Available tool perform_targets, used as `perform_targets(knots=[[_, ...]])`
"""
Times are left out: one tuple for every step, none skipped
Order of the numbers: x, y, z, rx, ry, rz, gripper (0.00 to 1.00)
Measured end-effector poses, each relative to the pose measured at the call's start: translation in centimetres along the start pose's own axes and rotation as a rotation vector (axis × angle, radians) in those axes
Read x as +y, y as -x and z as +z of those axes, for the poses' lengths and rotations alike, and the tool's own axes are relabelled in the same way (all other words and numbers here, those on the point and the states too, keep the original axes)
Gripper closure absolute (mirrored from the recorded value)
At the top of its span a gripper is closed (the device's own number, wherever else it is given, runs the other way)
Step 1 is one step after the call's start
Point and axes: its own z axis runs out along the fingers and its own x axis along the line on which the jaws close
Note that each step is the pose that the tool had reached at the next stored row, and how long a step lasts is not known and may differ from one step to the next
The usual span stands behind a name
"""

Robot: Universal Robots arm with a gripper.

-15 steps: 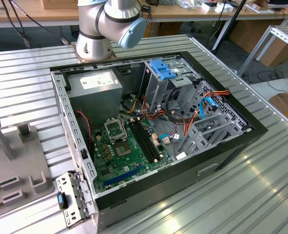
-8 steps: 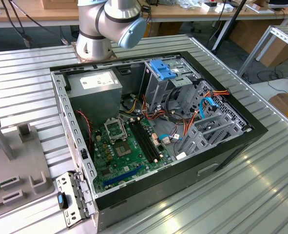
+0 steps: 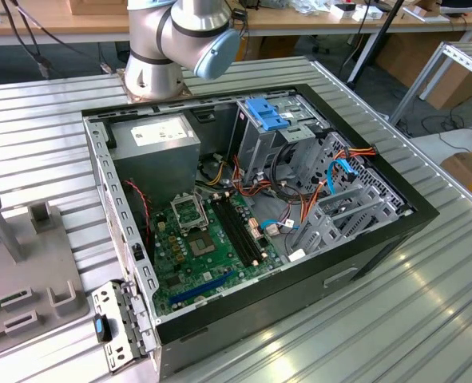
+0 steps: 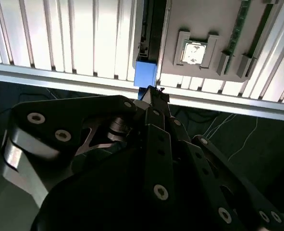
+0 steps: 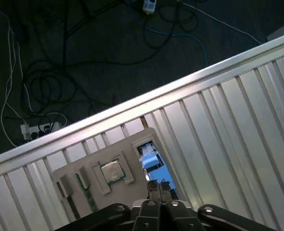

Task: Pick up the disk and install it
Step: 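Pick up the disk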

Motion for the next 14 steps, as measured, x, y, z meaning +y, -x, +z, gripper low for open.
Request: perform_targets(knots=[[0.00,0.00,0.00,0.0008,0.0009,-0.035,0.89],[0.00,0.00,0.00,0.0021,0.0023,-0.089,0.89],[0.00,0.00,0.01,0.0035,0.0039,-0.155,0.89],[0.00,0.00,0.01,0.0045,0.0050,-0.198,0.89],[0.00,0.00,0.01,0.0047,0.0052,-0.206,0.89],[0.00,0.00,0.01,0.0047,0.0052,-0.206,0.89],[0.00,0.00,0.01,0.0047,0.0052,-0.206,0.89],[0.00,0.00,0.01,0.0047,0.0052,-0.206,0.89],[0.00,0.02,0.02,0.0048,0.0053,-0.213,0.89],[0.01,0.06,0.02,0.0052,0.0057,-0.228,0.89],[0.02,0.06,0.02,0.0059,0.0065,-0.258,0.89],[0.02,0.07,0.02,0.0067,0.0073,-0.291,0.89],[0.02,0.07,0.02,0.0073,0.0080,-0.318,0.89],[0.02,0.07,0.02,0.0078,0.0086,-0.341,0.89]])
